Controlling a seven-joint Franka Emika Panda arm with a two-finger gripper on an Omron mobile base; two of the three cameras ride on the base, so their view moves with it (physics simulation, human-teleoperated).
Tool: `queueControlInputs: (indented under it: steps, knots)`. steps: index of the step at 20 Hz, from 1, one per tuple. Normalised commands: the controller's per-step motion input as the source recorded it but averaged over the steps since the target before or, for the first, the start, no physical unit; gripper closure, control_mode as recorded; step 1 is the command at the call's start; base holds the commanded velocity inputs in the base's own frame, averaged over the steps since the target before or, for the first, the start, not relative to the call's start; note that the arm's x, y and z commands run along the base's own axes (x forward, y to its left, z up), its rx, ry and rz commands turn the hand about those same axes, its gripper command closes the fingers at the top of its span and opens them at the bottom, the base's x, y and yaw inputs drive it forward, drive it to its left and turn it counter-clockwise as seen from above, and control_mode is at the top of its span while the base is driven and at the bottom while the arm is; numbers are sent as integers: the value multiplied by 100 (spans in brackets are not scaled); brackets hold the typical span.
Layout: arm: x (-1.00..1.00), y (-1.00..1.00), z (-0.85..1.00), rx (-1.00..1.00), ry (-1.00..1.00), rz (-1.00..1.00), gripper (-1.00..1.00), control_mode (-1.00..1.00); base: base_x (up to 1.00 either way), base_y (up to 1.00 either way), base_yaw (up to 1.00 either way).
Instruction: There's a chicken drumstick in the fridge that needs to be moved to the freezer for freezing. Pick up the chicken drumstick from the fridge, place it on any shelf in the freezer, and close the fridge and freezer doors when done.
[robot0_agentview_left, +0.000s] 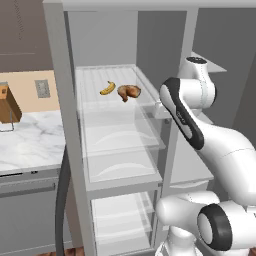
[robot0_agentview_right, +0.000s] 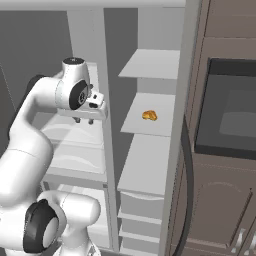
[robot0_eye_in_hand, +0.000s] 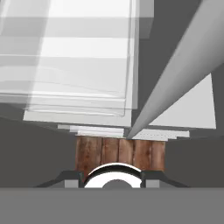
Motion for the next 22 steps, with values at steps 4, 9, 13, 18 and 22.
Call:
queueControlInputs:
  steps: [4, 9, 13, 18, 22]
  knots:
    - [-38, -1, 0, 0, 0, 1, -100, -100, 0, 0, 0]
    - [-60, 19, 0, 7, -8, 2, -100, -100, 0, 0, 0]
    - [-30, 51, 9, 1, -19, 0, -100, -100, 0, 0, 0]
    - [-5, 47, 32, 0, -19, 1, -100, -100, 0, 0, 0]
    - [0, 33, 41, 0, -19, 2, -100, -100, 0, 0, 0]
